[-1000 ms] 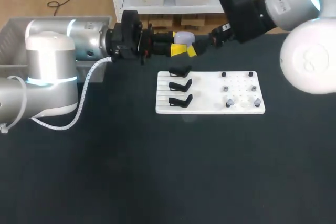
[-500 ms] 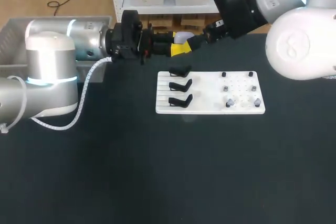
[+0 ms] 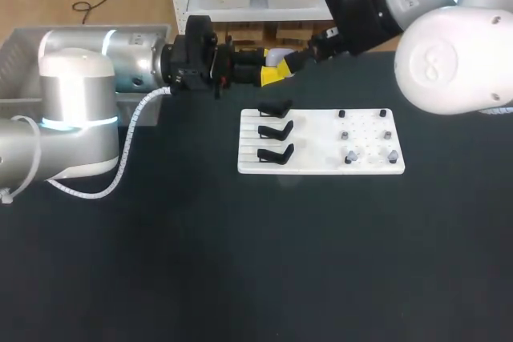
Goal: Pick up each earbud case from the left stands, insert the matching earbuds, close the lid, and place the case in the box.
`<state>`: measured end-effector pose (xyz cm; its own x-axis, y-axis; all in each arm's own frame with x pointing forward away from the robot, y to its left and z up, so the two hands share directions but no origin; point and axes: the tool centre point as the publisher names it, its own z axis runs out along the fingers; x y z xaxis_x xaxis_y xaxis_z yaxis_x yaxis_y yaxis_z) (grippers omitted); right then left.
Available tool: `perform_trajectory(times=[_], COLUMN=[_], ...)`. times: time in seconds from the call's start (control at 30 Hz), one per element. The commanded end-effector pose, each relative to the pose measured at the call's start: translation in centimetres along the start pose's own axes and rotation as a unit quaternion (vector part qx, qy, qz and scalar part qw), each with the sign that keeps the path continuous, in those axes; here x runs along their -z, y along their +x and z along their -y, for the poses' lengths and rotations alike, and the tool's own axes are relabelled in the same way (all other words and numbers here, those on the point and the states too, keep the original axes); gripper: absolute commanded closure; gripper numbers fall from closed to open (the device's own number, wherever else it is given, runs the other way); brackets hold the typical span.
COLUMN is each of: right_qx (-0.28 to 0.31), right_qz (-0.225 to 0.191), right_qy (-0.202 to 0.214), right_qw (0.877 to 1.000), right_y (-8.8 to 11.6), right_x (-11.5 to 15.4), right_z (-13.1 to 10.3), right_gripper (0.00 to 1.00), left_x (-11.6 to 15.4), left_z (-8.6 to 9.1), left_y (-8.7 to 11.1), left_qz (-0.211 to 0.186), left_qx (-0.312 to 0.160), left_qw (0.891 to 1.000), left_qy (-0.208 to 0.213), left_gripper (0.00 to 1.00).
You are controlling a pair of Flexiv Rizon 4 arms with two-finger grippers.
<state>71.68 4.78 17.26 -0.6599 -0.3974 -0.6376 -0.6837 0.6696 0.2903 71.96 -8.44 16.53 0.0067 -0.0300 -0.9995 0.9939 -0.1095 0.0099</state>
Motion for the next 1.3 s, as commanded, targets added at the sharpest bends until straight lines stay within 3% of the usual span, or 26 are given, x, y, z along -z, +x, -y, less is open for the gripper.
perform_trajectory(times=[0.03,0.57,0.83,1.07,1.3], right_qx=[-0.001,-0.006,-0.003,0.013,0.047], right_qz=[0.0,0.003,0.02,0.053,0.033], right_qy=[0.004,0.022,0.039,0.069,0.142], right_qw=[1.0,1.0,0.999,0.996,0.988], right_y=[-0.1,-1.0,-2.6,-4.1,-2.3], right_x=[-0.1,0.0,0.9,3.8,7.3], right_z=[0.2,1.3,2.0,2.5,3.9], right_gripper=[0.0,0.0,0.0,0.0,0.0], left_x=[0.0,0.0,0.0,0.0,0.0], left_z=[0.1,0.1,0.1,0.1,0.1], left_y=[0.0,0.0,0.0,0.0,0.0], left_qz=[0.0,0.0,0.0,0.0,0.0], left_qx=[-0.001,-0.001,-0.001,-0.001,-0.001], left_qw=[1.0,1.0,1.0,1.0,1.0], left_qy=[-0.002,-0.002,-0.002,-0.002,-0.002], left_gripper=[1.0,1.0,1.0,1.0,1.0])
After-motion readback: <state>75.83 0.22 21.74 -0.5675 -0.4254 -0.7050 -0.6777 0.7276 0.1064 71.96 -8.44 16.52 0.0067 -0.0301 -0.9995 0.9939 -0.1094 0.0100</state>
